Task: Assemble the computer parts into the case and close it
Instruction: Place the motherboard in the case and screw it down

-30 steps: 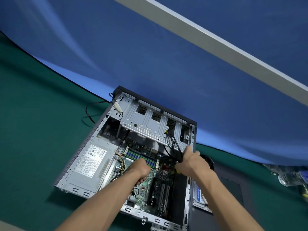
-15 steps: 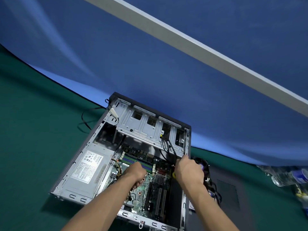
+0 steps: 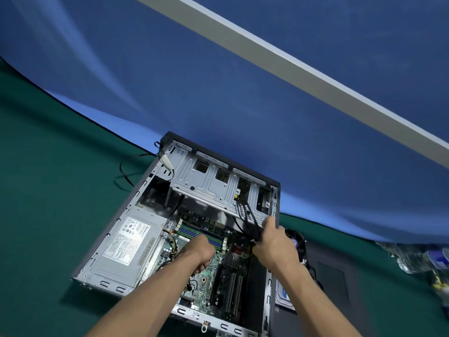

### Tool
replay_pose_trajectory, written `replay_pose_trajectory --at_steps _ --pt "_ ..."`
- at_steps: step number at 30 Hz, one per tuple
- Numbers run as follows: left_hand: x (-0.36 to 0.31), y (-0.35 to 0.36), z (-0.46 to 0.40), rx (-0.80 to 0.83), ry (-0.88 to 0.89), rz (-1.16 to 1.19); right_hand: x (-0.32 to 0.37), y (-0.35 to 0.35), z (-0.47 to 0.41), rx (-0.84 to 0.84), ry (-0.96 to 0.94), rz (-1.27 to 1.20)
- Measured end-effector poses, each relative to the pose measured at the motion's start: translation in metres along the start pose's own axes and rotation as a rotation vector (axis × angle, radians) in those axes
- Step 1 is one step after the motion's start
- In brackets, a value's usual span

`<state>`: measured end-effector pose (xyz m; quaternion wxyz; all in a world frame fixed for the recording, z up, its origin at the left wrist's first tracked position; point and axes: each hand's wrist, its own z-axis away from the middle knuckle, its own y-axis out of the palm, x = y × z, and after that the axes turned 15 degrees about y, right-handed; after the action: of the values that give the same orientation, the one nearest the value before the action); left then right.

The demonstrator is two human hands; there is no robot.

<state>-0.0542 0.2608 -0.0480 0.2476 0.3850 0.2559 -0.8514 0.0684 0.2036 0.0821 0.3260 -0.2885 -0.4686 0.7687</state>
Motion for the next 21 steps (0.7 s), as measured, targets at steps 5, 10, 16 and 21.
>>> replay_pose_trajectory --at_steps 5,10,16,21 --pt "0.001 0.0 0.0 0.002 0.0 0.014 0.002 0.003 -0.002 -0.144 0.061 0.014" --pt "0.001 0.0 0.001 -0.003 -0.001 0.022 0.005 -0.001 -0.008 -0.103 0.08 0.064" --pt "0.001 -0.001 0.002 -0.007 -0.004 0.008 0.008 -0.003 -0.007 -0.003 0.097 0.059" --pt "0.0 -0.001 0.002 -0.004 -0.006 -0.019 0.014 0.0 0.0 0.028 0.135 -0.053"
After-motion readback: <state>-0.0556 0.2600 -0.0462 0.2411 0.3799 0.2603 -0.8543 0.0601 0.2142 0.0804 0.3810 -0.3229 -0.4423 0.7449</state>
